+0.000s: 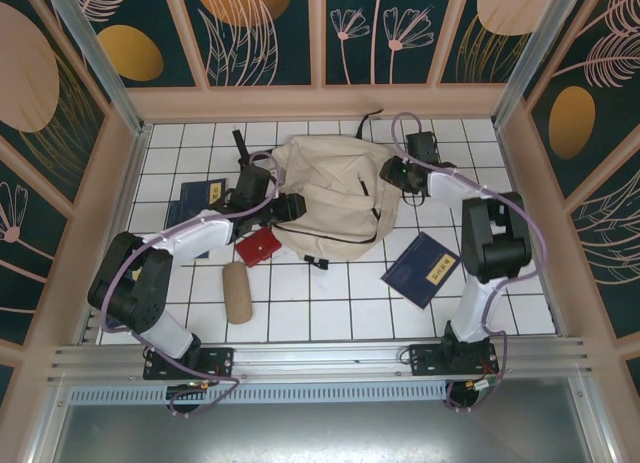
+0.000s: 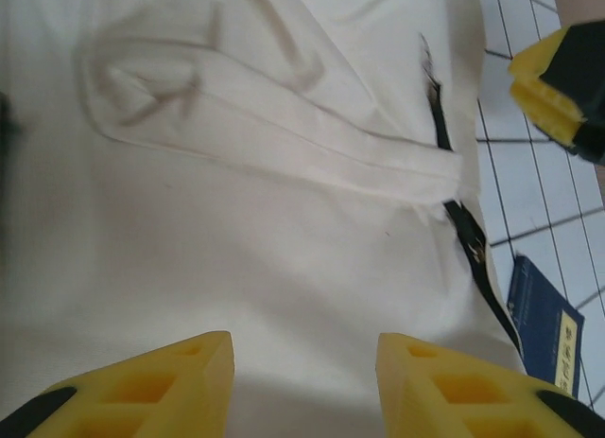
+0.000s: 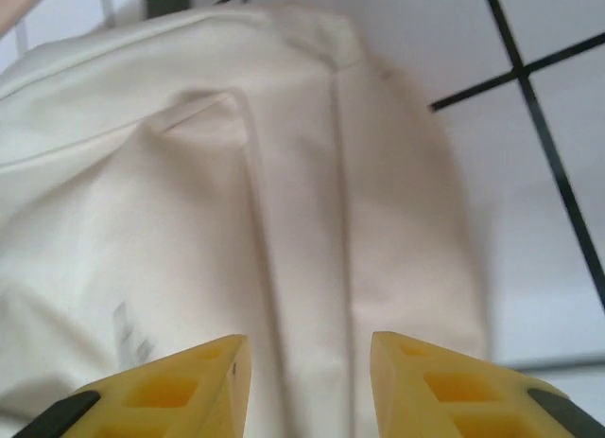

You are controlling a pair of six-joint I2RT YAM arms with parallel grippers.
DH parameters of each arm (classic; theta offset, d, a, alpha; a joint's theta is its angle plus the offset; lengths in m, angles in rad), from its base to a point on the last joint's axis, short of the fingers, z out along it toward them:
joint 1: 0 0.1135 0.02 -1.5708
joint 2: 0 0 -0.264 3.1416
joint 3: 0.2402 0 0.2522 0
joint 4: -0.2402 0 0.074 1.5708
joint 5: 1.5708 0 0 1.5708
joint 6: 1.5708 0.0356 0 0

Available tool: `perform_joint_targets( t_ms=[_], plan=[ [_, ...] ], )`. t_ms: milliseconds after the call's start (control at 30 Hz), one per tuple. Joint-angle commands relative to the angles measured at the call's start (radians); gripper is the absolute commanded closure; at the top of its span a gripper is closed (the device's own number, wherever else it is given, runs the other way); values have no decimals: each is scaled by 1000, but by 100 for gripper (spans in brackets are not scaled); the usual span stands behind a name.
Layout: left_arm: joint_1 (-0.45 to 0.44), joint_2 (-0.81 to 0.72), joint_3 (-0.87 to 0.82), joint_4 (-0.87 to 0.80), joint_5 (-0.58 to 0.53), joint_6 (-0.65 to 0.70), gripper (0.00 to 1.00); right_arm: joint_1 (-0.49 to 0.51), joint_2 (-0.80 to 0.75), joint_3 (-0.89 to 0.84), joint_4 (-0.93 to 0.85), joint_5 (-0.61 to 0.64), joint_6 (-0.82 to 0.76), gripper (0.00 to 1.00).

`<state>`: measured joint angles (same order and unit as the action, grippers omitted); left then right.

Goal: Pack books, pencil case, and school supplies into a backpack

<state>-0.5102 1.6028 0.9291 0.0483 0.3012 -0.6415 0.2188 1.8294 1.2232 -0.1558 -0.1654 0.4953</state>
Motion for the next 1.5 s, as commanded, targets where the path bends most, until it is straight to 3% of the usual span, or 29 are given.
perform_joint_targets(
  t_ms=[0, 267, 467, 600, 767, 833, 933, 1067, 1300, 1467],
  plan=[
    [-54, 0, 10, -12, -11, -58, 61, 72, -138, -82, -70, -117, 39, 62],
    [-155, 0, -95, 55, 38, -84, 70, 257, -266, -330, -19, -264, 164, 64],
    [-155, 46, -145, 75, 7, -88, 71, 271, -219, -458, 47, -227, 203, 67],
    [-155, 71, -167, 74, -34, -96, 71, 271, -216, -448, 20, -203, 196, 68],
    [-155, 65, -84, -10, -82, -75, 68, 235, -358, -365, -37, -77, 148, 60],
    [-156, 46, -56, -25, -95, -72, 66, 185, -380, -350, -67, -22, 126, 53],
    [-157, 23, -32, -29, -109, -81, 64, 81, -333, -337, -95, -9, 90, 49],
    [-160, 23, 14, -45, -105, -102, 61, 14, -218, -284, -97, -15, 76, 50],
    [-188, 72, 97, -52, -89, -118, 56, 10, -59, -188, -83, -83, 26, 52],
    [-204, 106, 149, -46, -73, -130, 56, 14, -32, -188, -67, -147, 27, 70]
  ],
)
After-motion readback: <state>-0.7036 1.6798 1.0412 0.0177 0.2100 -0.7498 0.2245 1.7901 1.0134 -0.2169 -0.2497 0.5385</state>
